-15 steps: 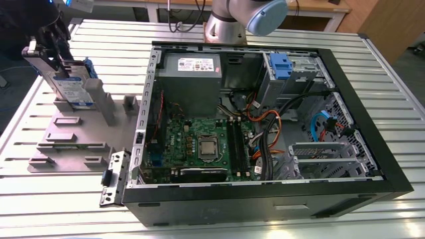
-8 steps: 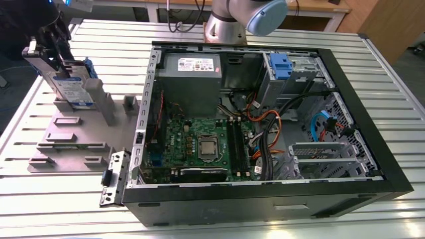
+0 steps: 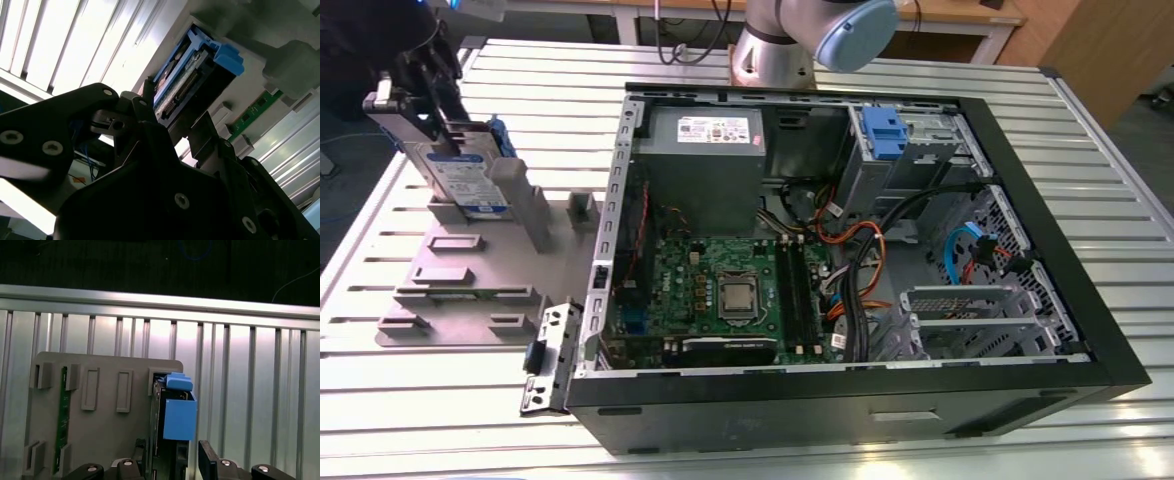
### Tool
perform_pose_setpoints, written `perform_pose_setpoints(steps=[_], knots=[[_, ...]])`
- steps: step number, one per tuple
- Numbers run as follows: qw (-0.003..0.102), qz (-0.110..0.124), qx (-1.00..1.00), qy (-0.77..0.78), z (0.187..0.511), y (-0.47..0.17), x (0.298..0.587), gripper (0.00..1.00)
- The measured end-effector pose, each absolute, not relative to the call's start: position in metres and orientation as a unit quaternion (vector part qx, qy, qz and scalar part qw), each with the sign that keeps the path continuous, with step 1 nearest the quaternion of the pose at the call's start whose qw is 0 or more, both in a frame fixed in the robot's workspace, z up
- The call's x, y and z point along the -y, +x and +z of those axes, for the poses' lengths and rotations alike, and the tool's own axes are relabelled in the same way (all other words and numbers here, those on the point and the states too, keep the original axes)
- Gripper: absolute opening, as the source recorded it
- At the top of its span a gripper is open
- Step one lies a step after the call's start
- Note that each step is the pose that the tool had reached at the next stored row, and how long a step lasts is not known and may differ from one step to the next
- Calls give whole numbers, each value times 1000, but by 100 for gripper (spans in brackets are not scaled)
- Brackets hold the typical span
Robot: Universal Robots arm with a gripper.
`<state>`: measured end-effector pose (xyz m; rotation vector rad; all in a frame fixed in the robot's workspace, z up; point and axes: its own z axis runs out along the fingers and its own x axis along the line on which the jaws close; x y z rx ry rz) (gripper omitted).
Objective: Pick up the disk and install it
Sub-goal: 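Pick up the disk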
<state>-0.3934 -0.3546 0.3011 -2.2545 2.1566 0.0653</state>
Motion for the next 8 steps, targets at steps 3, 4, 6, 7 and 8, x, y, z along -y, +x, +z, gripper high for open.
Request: perform_pose_setpoints(steps=[3,4,6,7,8], knots=[[14,18,-691,-722,301,-393,355,53],[14,18,-691,-722,301,-393,355,53],[14,18,-694,-719,301,-393,355,53],[14,18,-697,-717,301,-393,355,53],[14,18,-699,-715,301,-393,355,53]])
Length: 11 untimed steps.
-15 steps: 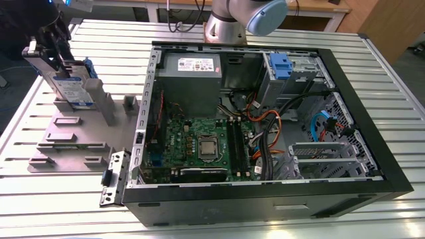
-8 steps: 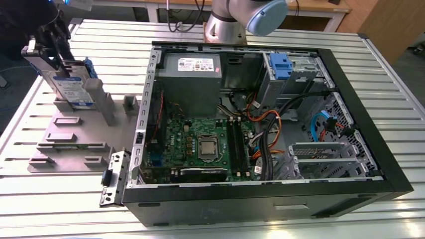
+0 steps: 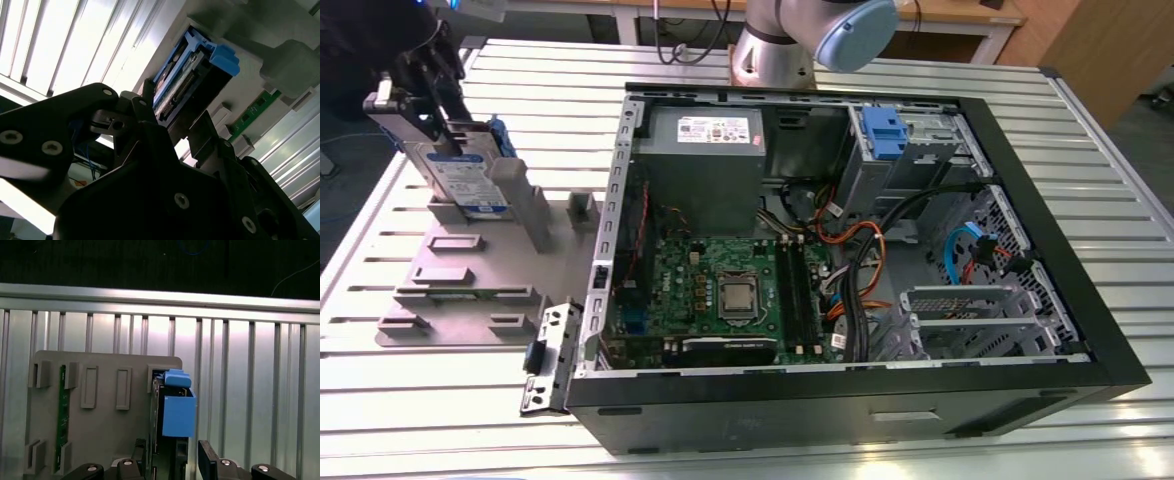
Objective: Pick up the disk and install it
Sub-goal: 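Pick up the disk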
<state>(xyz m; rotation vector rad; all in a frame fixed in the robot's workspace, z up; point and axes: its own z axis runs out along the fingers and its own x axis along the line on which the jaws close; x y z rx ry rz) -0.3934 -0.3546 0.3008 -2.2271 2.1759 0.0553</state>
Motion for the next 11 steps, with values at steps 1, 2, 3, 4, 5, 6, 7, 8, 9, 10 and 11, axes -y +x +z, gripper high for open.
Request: perform_pose_setpoints(steps=[1,2,3,4,5,6,7,8,9,10,11], knots=[[14,18,-699,-715,301,-393,355,53],[14,18,-699,-715,301,-393,355,53],[14,18,-699,-715,301,-393,355,53],[14,18,-699,-715,301,-393,355,53],[14,18,-699,-715,301,-393,355,53],[14,18,-699,-715,301,-394,355,53],[14,18,-699,-714,300,-395,355,53],[14,18,-700,-714,300,-396,355,53],[14,18,-700,-714,300,-396,355,53],[14,17,-702,-712,300,-396,355,53],[14,17,-704,-710,300,-396,355,53]])
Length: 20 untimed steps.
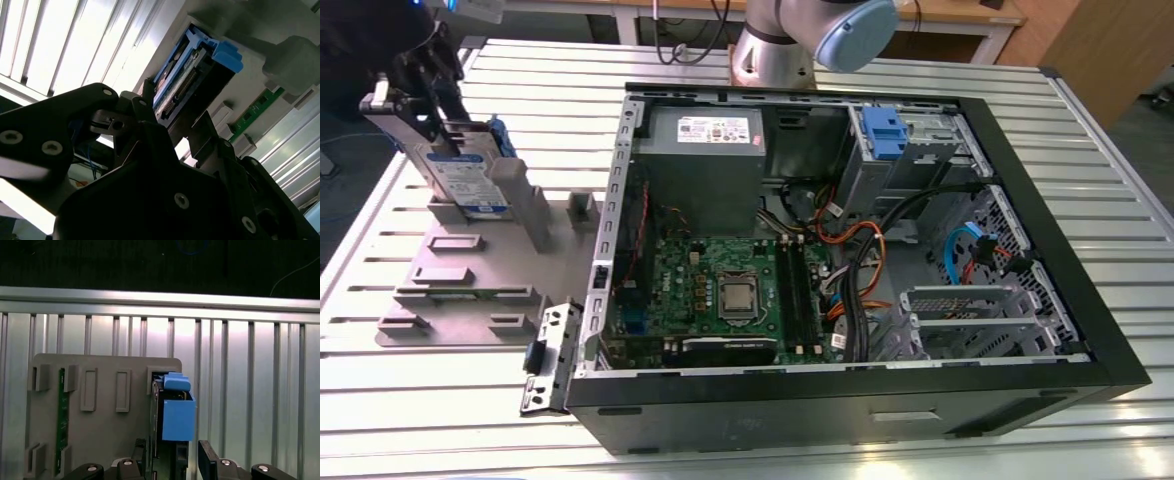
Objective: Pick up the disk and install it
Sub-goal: 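Pick up the disk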
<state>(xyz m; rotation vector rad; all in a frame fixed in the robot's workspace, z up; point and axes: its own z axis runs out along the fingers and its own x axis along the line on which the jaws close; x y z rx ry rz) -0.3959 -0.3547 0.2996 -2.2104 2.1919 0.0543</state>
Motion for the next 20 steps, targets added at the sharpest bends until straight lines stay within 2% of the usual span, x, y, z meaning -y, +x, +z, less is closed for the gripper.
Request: perform_pose_setpoints(steps=[12,15,16,20], knots=[[14,17,-706,-708,299,-396,355,53],[14,17,-706,-708,299,-396,355,52],[14,17,-706,-708,299,-396,355,45],[14,17,-706,-708,299,-396,355,45]])
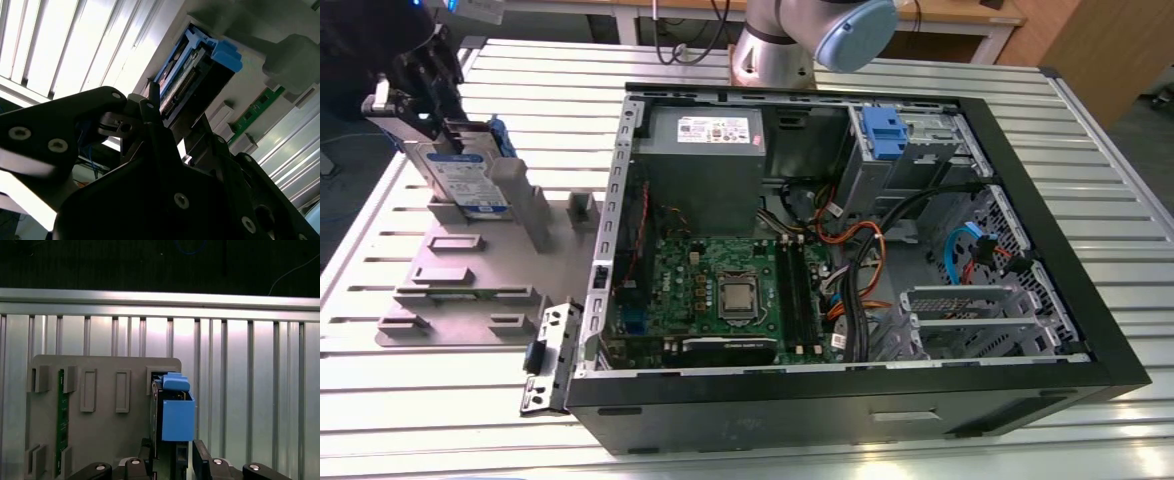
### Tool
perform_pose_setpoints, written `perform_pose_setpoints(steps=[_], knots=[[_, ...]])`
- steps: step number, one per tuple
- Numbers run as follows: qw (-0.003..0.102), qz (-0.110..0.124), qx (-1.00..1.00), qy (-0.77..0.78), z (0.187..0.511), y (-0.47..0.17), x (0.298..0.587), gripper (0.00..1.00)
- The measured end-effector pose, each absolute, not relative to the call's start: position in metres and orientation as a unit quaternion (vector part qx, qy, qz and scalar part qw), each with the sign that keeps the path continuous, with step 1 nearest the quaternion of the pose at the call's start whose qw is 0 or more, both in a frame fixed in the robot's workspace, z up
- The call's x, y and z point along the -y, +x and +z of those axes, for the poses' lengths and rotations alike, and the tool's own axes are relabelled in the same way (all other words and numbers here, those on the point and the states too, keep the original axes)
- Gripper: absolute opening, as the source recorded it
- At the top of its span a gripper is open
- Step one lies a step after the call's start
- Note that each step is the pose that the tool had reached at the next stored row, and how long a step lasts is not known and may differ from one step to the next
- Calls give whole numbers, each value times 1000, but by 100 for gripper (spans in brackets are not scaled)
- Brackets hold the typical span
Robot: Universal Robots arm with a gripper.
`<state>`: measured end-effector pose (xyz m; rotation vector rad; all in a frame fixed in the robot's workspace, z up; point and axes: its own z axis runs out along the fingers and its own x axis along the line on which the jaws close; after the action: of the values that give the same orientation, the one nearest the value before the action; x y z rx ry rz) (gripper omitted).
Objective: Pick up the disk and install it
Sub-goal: 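Pick up the disk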
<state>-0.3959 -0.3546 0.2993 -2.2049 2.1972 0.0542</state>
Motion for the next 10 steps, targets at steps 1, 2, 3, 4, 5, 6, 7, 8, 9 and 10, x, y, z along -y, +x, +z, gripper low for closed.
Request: perform_pose_setpoints(steps=[1,2,3,4,5,6,7,8,9,10], knots=[[14,17,-706,-708,299,-396,355,45],[14,17,-706,-708,299,-396,355,45],[14,17,-706,-708,299,-396,355,45],[14,17,-706,-708,299,-396,355,45],[14,17,-706,-708,299,-396,355,45],[14,17,-706,-708,299,-396,355,45],[14,17,-706,-708,299,-396,355,45],[14,17,-706,-708,299,-396,355,45],[14,17,-706,-708,299,-396,355,45],[14,17,-706,-708,299,-396,355,45]])
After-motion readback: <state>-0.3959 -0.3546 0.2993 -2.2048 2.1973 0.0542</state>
